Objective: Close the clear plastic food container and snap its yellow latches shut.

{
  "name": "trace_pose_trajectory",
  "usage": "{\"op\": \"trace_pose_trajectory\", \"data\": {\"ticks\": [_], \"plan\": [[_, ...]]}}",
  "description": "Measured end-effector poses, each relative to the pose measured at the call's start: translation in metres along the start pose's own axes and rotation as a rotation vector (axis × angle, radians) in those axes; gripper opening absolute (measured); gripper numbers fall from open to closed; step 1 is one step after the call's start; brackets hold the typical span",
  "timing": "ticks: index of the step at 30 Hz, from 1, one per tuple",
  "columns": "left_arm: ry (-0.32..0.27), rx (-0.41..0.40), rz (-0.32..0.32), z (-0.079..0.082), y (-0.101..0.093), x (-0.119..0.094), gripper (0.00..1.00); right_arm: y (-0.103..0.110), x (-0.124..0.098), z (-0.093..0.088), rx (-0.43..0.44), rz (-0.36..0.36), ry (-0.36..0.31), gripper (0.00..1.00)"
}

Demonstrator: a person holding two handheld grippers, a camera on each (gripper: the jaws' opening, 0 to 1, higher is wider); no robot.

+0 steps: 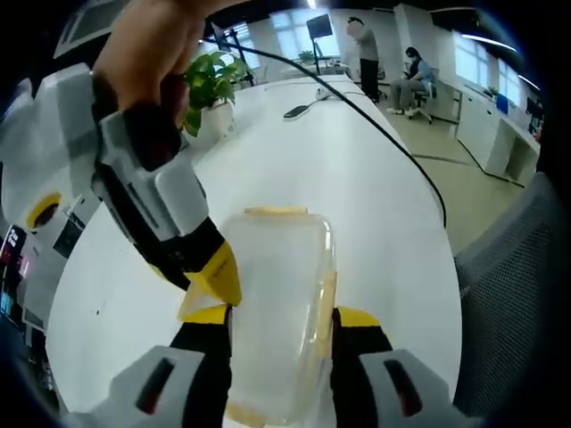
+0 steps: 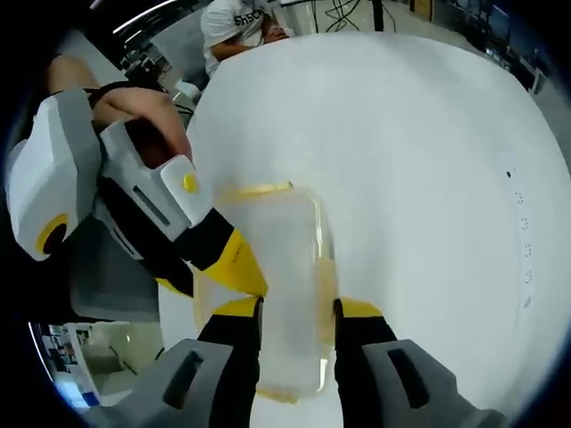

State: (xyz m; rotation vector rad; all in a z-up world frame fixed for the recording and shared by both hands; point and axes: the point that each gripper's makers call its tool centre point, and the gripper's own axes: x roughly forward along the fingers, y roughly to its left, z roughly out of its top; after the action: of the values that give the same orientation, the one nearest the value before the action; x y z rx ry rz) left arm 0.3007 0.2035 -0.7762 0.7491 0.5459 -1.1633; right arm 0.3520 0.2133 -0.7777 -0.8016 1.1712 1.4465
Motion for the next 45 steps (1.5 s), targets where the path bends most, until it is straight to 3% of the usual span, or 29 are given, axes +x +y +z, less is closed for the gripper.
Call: {"op": "trace_pose_trajectory", "data": {"ticks": [4,8,12,15,17,18,20,24,29,34,38,43,45], "plan": [[-0.001,0.011,-0.01,0.0,0.0,-0.001,0.38,0.0,-0.001,0.0,0.004,-0.03,-0.032,0.29],[0.001,0.018,-0.028,0.0,0.001,-0.002,0.38,-0.001,-0.004,0.001,-0.003,-0.126,-0.113,0.29],[0.009,0.023,-0.032,0.001,0.0,-0.002,0.38,0.002,-0.006,0.002,-0.054,-0.235,-0.149,0.28],[0.01,0.023,-0.035,0.001,0.0,-0.002,0.38,0.003,-0.007,0.001,-0.035,-0.278,-0.194,0.26],[-0.007,-0.033,-0.04,0.003,0.001,-0.002,0.38,0.009,-0.006,-0.001,-0.027,-0.264,-0.232,0.21],[-0.034,-0.095,-0.036,0.006,0.002,-0.002,0.39,0.006,-0.007,0.003,-0.003,-0.291,-0.297,0.21],[-0.063,-0.166,-0.041,0.008,0.003,-0.002,0.39,0.007,-0.008,0.0,0.064,-0.305,-0.346,0.21],[-0.079,-0.167,-0.028,0.007,0.003,-0.003,0.39,0.008,-0.008,0.0,0.097,-0.342,-0.422,0.22],[-0.118,-0.324,-0.037,0.008,0.004,-0.008,0.37,0.01,-0.01,-0.002,0.173,-0.398,-0.503,0.22],[-0.146,-0.356,-0.013,0.003,0.012,-0.011,0.38,0.018,-0.012,-0.005,0.191,-0.415,-0.558,0.26],[-0.218,-0.436,0.009,0.003,0.017,-0.017,0.38,0.021,-0.015,-0.007,0.23,-0.454,-0.62,0.3],[-0.286,-0.383,0.017,0.009,0.013,-0.023,0.47,0.032,-0.019,-0.011,0.287,-0.462,-0.692,0.42],[-0.287,-0.377,0.018,0.007,0.01,-0.025,0.47,0.035,-0.021,-0.013,0.313,-0.465,-0.722,0.44]]}}
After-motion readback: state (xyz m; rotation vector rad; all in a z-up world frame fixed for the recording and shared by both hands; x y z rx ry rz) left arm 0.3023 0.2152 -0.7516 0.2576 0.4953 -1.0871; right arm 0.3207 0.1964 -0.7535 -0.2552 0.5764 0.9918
